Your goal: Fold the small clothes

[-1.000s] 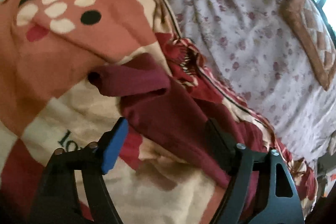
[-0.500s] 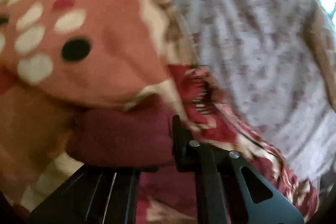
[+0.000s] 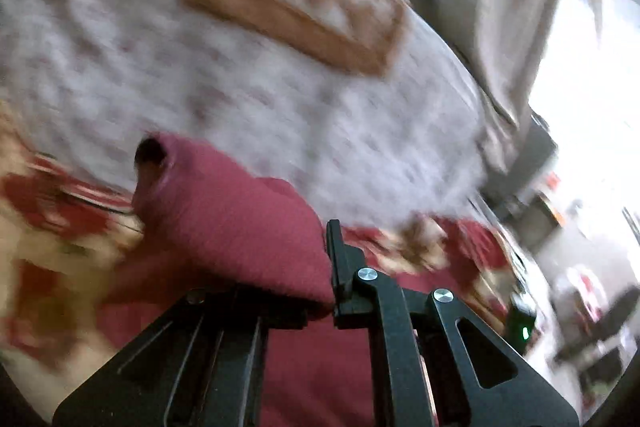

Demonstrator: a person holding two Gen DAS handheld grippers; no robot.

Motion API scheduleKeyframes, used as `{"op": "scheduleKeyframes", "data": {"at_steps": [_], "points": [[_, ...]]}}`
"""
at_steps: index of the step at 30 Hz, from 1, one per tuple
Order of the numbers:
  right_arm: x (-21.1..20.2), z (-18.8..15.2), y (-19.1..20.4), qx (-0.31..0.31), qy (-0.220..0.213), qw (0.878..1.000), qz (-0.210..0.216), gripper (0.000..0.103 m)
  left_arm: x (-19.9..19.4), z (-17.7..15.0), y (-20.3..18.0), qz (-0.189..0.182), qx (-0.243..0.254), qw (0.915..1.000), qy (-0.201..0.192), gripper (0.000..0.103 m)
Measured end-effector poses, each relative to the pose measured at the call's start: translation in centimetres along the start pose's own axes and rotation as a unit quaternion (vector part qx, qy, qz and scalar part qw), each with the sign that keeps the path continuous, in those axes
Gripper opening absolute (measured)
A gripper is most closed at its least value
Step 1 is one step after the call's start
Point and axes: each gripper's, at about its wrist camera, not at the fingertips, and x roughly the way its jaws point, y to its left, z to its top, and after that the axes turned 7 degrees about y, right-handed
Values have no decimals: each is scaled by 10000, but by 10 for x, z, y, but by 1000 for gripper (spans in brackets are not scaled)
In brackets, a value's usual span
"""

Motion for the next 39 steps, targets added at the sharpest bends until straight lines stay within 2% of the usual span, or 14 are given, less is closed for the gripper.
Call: {"op": "scheduleKeyframes", "data": {"at_steps": [3,8,10,12,16,19,20,24,27,29,31,32,35,39], "points": [[-9,2,-24,204,-39,9996,-171,61,73,-38,-38,-459,109,9967,654,7],[-3,3,-53,462,176,9983,-306,63,147,-89,-59,-641,254,9854,1554,38],[4,3,-59,495,346,9978,-283,67,140,-94,-56,-527,333,9847,1627,42],[9,2,-60,486,387,9978,-213,68,114,-92,-48,-343,514,9870,1483,53],[18,7,-60,513,422,9978,-73,68,48,-96,-5,839,642,9898,953,69],[25,9,-61,467,464,9977,-184,68,24,-104,41,1985,339,9751,935,69],[28,10,-62,453,493,9975,-208,68,16,-109,55,2167,173,9715,941,69],[40,16,-61,221,744,9964,-347,68,1,-127,104,2133,-600,9683,1156,69],[45,14,-61,121,864,9954,-406,67,-1,-137,114,2087,-742,9676,1212,69],[54,9,-59,-3,1068,9936,-354,60,1,-142,113,2082,-736,9677,1219,69],[67,3,-54,-247,1297,9901,-468,43,-2,-149,119,2050,-797,9677,1234,69],[73,0,-51,-404,1380,9881,-543,28,4,-148,118,2056,-804,9676,1227,69],[69,-1,-46,-602,1225,9887,-618,5,7,-144,114,2077,-815,9673,1208,69],[33,20,-34,-963,470,9910,-803,5,0,-135,114,2101,-902,9680,1035,69]]}}
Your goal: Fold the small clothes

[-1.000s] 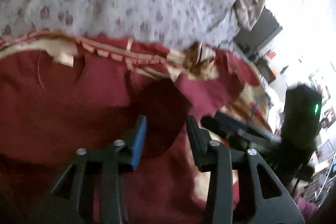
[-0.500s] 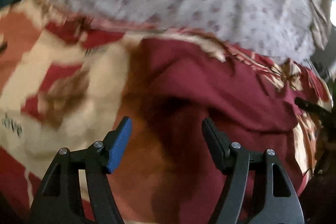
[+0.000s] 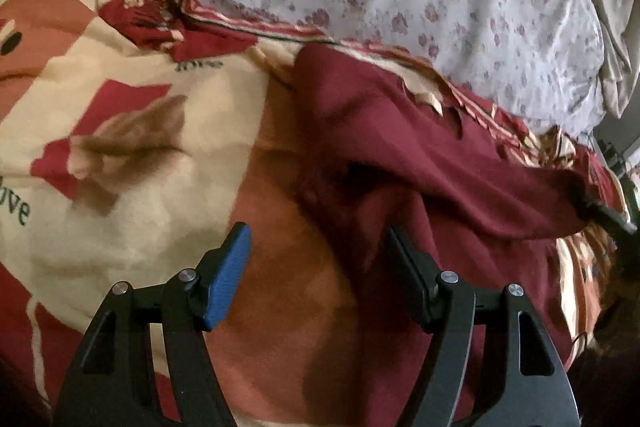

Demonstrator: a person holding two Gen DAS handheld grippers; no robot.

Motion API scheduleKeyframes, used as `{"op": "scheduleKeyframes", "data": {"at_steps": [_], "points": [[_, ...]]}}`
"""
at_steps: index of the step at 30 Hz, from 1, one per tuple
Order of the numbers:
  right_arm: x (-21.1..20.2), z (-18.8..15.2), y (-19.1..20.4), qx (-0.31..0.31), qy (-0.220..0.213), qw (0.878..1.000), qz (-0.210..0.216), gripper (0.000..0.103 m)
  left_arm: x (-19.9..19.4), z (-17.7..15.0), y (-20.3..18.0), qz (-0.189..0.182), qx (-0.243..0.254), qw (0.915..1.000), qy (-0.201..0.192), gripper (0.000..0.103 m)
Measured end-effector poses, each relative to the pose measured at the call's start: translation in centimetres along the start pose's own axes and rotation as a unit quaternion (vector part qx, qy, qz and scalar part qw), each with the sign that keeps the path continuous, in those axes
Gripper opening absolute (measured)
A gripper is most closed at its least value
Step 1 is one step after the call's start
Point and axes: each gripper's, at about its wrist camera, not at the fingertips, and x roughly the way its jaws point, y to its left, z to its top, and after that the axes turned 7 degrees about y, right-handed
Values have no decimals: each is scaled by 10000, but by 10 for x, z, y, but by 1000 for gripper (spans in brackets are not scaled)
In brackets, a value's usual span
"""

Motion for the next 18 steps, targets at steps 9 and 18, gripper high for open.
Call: {"op": "scheduleKeyframes", "data": {"at_steps": [9,18], "points": [[49,43,-34,246,-13,9945,-1018,5,2,5,-5,-126,98,9998,119,69],[16,59,45,71,-127,9901,1397,49,30,20,-11,-208,271,9991,269,69]]}}
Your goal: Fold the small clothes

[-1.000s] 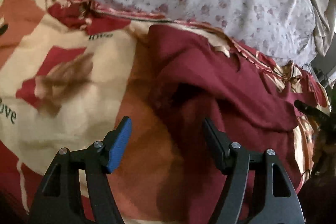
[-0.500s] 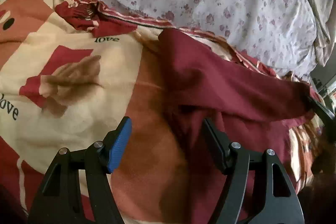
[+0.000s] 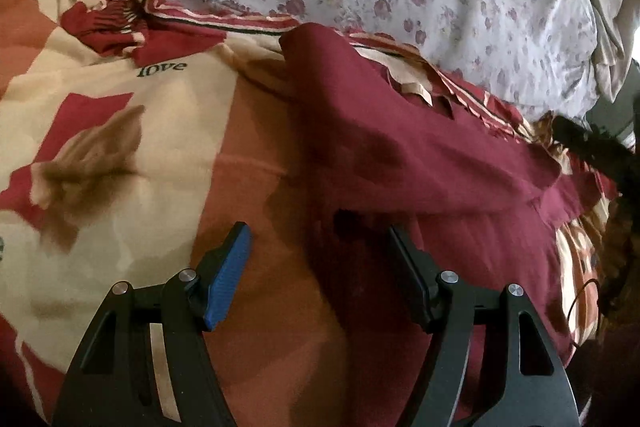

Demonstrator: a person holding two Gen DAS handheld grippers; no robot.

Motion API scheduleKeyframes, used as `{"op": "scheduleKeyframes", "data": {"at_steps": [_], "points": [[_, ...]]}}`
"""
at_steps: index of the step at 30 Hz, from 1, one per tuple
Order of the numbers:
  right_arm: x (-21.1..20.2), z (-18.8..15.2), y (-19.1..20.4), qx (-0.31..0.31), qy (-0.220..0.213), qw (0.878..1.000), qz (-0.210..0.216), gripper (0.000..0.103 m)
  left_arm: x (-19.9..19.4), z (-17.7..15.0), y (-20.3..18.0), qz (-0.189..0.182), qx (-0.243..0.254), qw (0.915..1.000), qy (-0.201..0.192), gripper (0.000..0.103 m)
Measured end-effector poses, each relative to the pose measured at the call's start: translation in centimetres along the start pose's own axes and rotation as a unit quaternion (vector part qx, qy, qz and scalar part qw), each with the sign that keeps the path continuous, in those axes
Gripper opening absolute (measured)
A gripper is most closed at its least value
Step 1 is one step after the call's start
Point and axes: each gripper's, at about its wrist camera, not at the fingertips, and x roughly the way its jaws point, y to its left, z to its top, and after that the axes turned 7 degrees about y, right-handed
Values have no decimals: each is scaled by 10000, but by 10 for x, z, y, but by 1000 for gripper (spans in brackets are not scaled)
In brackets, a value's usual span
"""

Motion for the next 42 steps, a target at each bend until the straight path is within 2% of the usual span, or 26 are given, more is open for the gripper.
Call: {"op": "scheduleKeyframes", "data": {"at_steps": [2,3,5,8,9,10,11,12,13,15,18,19,21,24,26,29,31,32,34,36,37,39,41,42], "points": [[26,20,44,-554,100,9970,537,49,4,5,3,-51,-12,10000,-20,69],[42,28,65,-858,182,9940,661,49,5,7,4,-75,25,10000,-32,69],[83,45,106,-1372,491,9866,731,49,8,9,4,-86,116,9999,-40,69],[145,65,135,-1585,1054,9779,861,49,11,11,7,-164,239,9995,-106,68],[161,67,140,-1593,1215,9760,857,49,12,12,8,-197,254,9994,-139,59],[180,68,146,-1644,1424,9724,841,49,12,13,10,-191,267,9993,-169,39],[189,66,148,-1708,1519,9702,806,40,12,15,12,-191,283,9993,-157,29],[193,65,152,-1784,1563,9682,798,28,12,17,15,-280,271,9992,-118,14],[192,65,158,-1908,1480,9669,823,7,11,18,19,-491,211,9986,-47,11],[183,66,167,-2031,1253,9661,991,5,3,20,26,-569,113,9983,-58,10],[174,75,179,-1912,883,9676,1392,4,-19,24,47,-473,-106,9983,-334,10],[179,78,181,-1802,831,9683,1519,4,-21,24,54,-484,-193,9980,-346,10],[197,78,189,-1700,941,9698,1472,4,-19,24,65,-459,-354,9980,-246,10],[219,64,195,-1658,1257,9699,1262,4,-11,21,67,-341,-373,9987,-82,10],[204,63,185,-1476,1290,9718,1310,7,-14,22,64,-361,-324,9988,-64,10],[147,56,155,-1414,1063,9783,1076,48,-27,17,61,-256,-321,9991,-92,19],[106,41,128,-1428,900,9823,812,50,-39,14,62,-130,-339,9992,-167,28],[89,33,113,-1394,905,9842,603,50,-47,12,61,-25,-325,9991,-278,30],[63,11,75,-1067,960,9896,83,50,-60,11,57,85,-305,9983,-490,43],[52,-11,33,-553,1078,9916,-443,50,-69,13,51,30,-318,9972,-672,61],[53,-22,11,-288,1175,9898,-753,50,-71,15,46,-5,-321,9968,-738,66],[62,-40,-25,187,1385,9836,-1138,50,-66,21,33,-55,-292,9969,-732,69],[53,-47,-43,435,1103,9896,-815,50,-48,26,21,-87,-201,9986,-492,69],[47,-48,-44,516,1092,9898,-757,50,-37,28,19,-39,-194,9992,-338,69]]}}
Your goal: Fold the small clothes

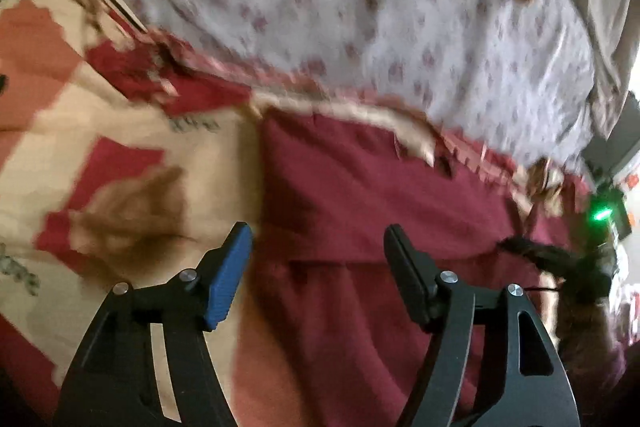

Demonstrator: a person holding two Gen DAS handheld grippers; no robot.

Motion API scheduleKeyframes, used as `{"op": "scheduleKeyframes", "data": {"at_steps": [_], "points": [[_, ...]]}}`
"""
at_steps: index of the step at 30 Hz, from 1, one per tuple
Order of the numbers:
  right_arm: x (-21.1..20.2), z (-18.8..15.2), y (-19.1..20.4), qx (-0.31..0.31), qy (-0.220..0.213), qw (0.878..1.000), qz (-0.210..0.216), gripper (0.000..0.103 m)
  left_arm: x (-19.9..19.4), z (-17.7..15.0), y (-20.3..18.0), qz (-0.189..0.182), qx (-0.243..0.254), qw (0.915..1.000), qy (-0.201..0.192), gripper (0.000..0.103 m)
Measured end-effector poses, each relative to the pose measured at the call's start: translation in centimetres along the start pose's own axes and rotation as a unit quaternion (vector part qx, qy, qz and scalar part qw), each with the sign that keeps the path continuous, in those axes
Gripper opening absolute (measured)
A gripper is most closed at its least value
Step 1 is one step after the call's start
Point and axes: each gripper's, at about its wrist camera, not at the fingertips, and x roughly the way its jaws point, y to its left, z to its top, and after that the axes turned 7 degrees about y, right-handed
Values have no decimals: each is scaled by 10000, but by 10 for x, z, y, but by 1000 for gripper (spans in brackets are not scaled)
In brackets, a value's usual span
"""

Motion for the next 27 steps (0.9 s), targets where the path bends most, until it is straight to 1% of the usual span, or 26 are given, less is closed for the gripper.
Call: {"op": "scheduleKeyframes", "data": {"at_steps": [1,2,3,4,5,6,7,8,9,10,11,13,14,17,18,20,22,23,25,27], "points": [[-11,-3,-4,126,-45,9998,132,50,16,0,-3,134,-2,9996,240,69],[-21,-7,-8,200,-150,9993,266,50,29,-1,-7,378,70,9985,396,69],[-33,-13,-15,270,-311,9984,389,50,34,-3,-10,602,170,9972,402,69],[-43,-18,-22,325,-432,9979,347,50,37,-4,-12,734,254,9960,438,69],[-50,-22,-29,393,-505,9977,234,50,36,-5,-11,665,173,9964,504,69],[-60,-29,-44,529,-584,9969,65,50,32,-6,-9,621,72,9968,490,69],[-65,-34,-54,666,-637,9957,-47,50,23,-6,-9,589,-47,9974,412,69],[-72,-39,-72,863,-705,9937,-143,50,16,-5,-10,585,-61,9978,314,69],[-81,-48,-99,1195,-785,9893,-294,51,5,-4,-14,600,-8,9981,155,69],[-85,-53,-114,1408,-814,9858,-411,51,-3,-4,-18,612,33,9981,56,69],[-92,-60,-138,1691,-841,9803,-573,51,-10,-3,-21,610,69,9981,-32,69],[-102,-72,-188,2349,-973,9627,-930,51,-21,-2,-30,511,139,9985,-144,69],[-104,-74,-204,2552,-1014,9563,-1006,51,-25,-1,-34,468,171,9986,-172,69],[-110,-80,-248,3163,-1095,9364,-1054,51,-26,3,-39,406,164,9988,-203,69],[-110,-80,-257,3276,-1126,9317,-1091,51,-24,3,-40,350,121,9992,-166,69],[-111,-80,-280,3560,-1180,9181,-1284,51,-17,5,-40,290,68,9995,-69,69],[-114,-84,-300,3857,-1248,9054,-1258,51,-8,4,-40,347,27,9994,40,69],[-113,-83,-309,3883,-1317,9050,-1138,47,-3,4,-41,365,35,9993,91,69],[-105,-76,-318,3764,-1407,9112,-908,32,5,2,-42,361,35,9992,189,69],[-101,-71,-325,3746,-1465,9116,-846,14,8,2,-43,329,2,9992,222,69]]}}
